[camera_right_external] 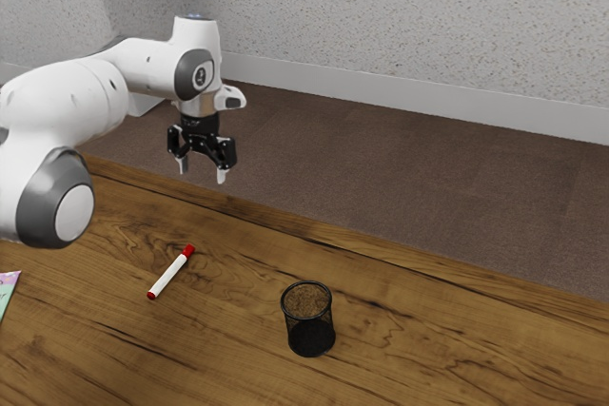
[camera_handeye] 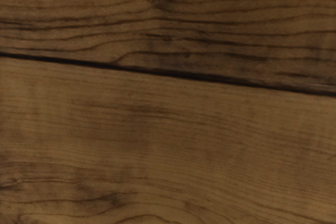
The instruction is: Put the marker into the pen holder.
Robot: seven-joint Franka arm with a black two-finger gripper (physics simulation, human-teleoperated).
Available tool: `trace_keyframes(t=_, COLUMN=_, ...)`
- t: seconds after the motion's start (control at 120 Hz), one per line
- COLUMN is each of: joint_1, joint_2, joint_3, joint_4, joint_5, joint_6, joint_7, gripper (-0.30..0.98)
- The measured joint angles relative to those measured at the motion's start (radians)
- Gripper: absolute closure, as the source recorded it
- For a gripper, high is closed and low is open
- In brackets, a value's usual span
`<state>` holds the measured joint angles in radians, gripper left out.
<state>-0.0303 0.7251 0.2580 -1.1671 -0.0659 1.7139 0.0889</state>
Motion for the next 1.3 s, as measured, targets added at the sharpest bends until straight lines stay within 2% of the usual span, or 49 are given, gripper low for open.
trace_keyframes(t=0.158, joint_1=0.012, joint_2=0.013, joint_3=-0.007, joint_4=-0.054, joint_5=-0.005, joint_6=0.056, joint_7=0.014, gripper=0.01)
trace_keyframes(t=0.333, joint_1=0.015, joint_2=-0.074, joint_3=-0.005, joint_4=-0.302, joint_5=0.024, joint_6=0.126, joint_7=0.036, gripper=0.01)
trace_keyframes(t=0.433, joint_1=0.014, joint_2=-0.151, joint_3=-0.015, joint_4=-0.459, joint_5=0.032, joint_6=0.218, joint_7=0.06, gripper=0.01)
trace_keyframes(t=0.592, joint_1=0.007, joint_2=-0.177, joint_3=-0.029, joint_4=-0.573, joint_5=0.034, joint_6=0.367, joint_7=0.095, gripper=0.01)
trace_keyframes(t=0.758, joint_1=0.003, joint_2=-0.294, joint_3=-0.05, joint_4=-0.787, joint_5=0.036, joint_6=0.568, joint_7=0.12, gripper=0.01)
trace_keyframes(t=0.975, joint_1=0.005, joint_2=-0.279, joint_3=-0.055, joint_4=-0.817, joint_5=0.03, joint_6=0.722, joint_7=0.143, gripper=0.01)
trace_keyframes(t=1.3, joint_1=0.015, joint_2=-0.268, joint_3=-0.048, joint_4=-0.819, joint_5=0.006, joint_6=0.788, joint_7=0.165, gripper=0.01)
